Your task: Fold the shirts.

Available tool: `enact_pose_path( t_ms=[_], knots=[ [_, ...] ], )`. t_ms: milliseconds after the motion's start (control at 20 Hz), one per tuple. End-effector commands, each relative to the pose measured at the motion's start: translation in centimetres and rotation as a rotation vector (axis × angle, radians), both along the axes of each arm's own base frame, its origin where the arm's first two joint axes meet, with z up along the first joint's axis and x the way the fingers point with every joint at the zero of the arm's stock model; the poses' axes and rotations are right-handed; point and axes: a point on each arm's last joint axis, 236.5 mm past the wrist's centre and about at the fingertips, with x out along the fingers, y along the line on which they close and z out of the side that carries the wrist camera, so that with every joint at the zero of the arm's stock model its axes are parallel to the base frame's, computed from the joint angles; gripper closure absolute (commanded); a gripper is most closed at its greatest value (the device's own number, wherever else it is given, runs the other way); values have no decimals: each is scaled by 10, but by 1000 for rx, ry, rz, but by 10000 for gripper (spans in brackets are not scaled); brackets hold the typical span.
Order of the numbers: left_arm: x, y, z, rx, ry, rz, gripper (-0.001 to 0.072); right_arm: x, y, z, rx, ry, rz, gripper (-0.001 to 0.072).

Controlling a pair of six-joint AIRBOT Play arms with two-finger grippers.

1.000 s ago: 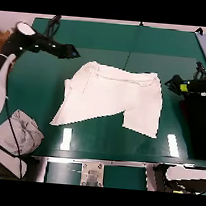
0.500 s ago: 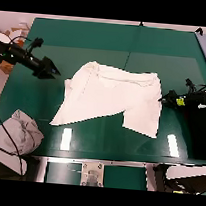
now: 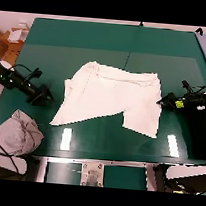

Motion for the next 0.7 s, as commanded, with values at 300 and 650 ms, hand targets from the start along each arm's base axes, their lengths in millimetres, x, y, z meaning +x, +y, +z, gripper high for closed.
enact_pose_path(
  t_ms=[300,650],
  knots=[
    [-79,-12,-54,33,151,45,171,2,0,0,5,-9,-5,362],
    [-61,-31,-53,-25,47,44,468,5,1,2,16,-18,-17,426]
  ],
)
